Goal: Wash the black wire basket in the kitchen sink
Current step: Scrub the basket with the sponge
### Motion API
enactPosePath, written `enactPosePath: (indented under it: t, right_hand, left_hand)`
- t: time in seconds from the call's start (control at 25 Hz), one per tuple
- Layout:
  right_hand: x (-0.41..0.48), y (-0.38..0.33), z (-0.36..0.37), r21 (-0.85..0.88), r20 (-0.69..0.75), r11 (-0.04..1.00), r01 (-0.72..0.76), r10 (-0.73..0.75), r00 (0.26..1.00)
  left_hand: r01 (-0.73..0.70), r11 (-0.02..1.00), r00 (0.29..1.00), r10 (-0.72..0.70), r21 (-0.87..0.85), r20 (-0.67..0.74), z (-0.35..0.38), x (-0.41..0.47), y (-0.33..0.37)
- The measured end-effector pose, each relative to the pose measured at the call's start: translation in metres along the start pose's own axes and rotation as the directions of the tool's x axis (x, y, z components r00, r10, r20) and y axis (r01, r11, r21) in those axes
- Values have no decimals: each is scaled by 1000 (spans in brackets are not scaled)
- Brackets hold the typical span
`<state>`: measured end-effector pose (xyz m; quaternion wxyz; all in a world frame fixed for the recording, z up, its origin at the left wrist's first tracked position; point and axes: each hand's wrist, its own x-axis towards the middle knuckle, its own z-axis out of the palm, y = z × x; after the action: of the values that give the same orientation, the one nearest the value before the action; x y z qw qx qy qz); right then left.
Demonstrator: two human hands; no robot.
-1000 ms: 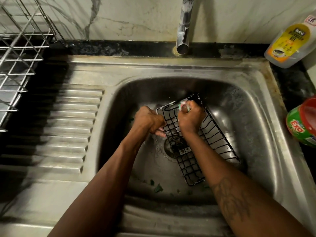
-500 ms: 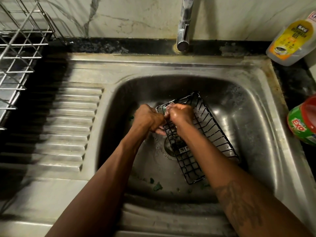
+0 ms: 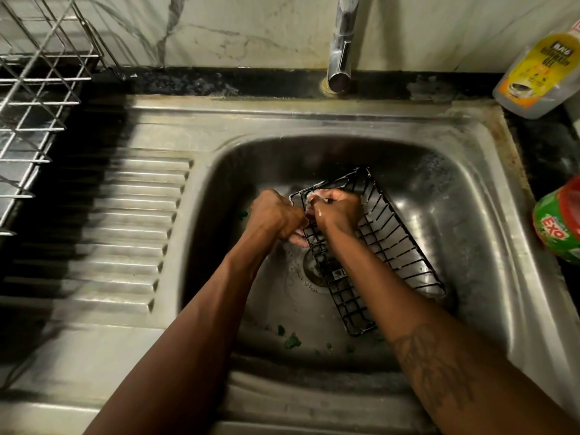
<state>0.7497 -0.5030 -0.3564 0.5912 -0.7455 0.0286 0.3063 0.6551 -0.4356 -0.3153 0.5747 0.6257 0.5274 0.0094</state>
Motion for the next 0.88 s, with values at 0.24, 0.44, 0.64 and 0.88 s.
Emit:
enactPosePath:
  t: [0.24, 0.44, 0.64, 0.88]
  right_hand:
    - [-5, 12, -5, -312, 29, 947, 82, -76, 997]
    - [23, 12, -11, -138, -231, 990, 21, -53, 972]
    - [22, 16, -17, -115, -329, 989, 91, -124, 936]
    - [12, 10, -7, -62, -259, 990, 127, -139, 956]
  left_hand:
    - [80, 994, 996, -83, 75, 35, 1, 3, 4]
    - [231, 973, 971, -231, 12, 65, 1, 1, 7]
    - [343, 938, 938, -338, -55, 73, 5, -2, 12]
    - [361, 932, 929, -355, -43, 108, 1, 4, 13]
